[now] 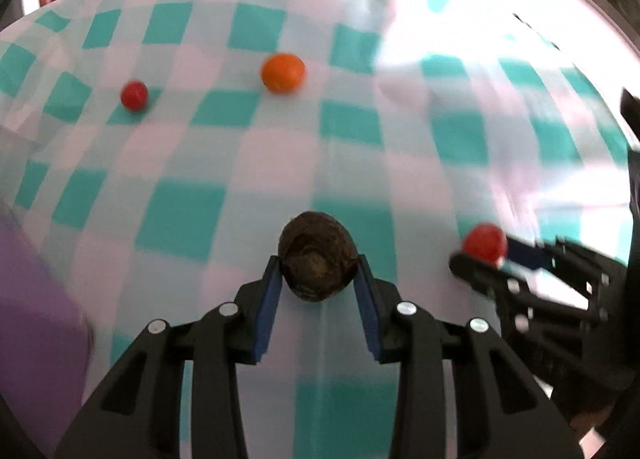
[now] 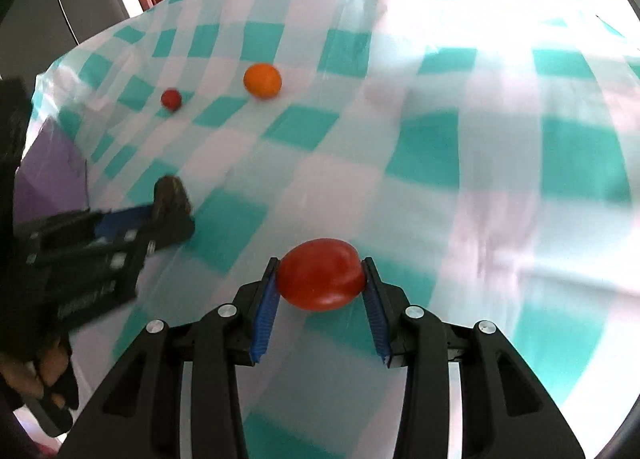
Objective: Organize fruits
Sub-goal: 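Carry the tomato and dark brown fruit into the box and open both tools, then move both open tools back toward the last orange and small tomato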
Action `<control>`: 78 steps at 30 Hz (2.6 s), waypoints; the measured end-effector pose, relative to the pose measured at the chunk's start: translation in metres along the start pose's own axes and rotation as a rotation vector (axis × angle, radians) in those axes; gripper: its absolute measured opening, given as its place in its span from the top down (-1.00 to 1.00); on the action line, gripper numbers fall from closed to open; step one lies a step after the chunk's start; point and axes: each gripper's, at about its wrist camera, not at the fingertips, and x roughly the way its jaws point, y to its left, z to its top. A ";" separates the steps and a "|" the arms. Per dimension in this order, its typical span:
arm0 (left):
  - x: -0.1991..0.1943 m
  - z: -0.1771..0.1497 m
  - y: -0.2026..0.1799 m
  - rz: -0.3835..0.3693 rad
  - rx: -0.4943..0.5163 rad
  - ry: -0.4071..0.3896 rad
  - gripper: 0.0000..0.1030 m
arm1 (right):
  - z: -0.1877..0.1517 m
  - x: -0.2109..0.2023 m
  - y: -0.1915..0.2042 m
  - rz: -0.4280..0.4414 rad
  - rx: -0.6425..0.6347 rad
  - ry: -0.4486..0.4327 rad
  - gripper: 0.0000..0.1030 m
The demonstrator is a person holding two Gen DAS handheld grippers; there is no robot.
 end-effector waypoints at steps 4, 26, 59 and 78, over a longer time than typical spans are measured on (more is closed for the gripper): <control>-0.033 -0.021 -0.009 -0.025 0.060 -0.009 0.28 | -0.025 -0.031 0.010 -0.023 0.037 -0.004 0.23; -0.289 -0.078 0.110 0.057 0.015 -0.307 0.28 | -0.010 -0.201 0.230 0.127 -0.156 -0.222 0.23; -0.184 -0.137 0.249 0.285 -0.374 0.196 0.28 | 0.040 0.019 0.381 0.089 -0.767 0.481 0.23; -0.188 -0.135 0.260 0.267 -0.385 0.248 -0.10 | 0.053 -0.004 0.371 0.069 -0.719 0.411 -0.31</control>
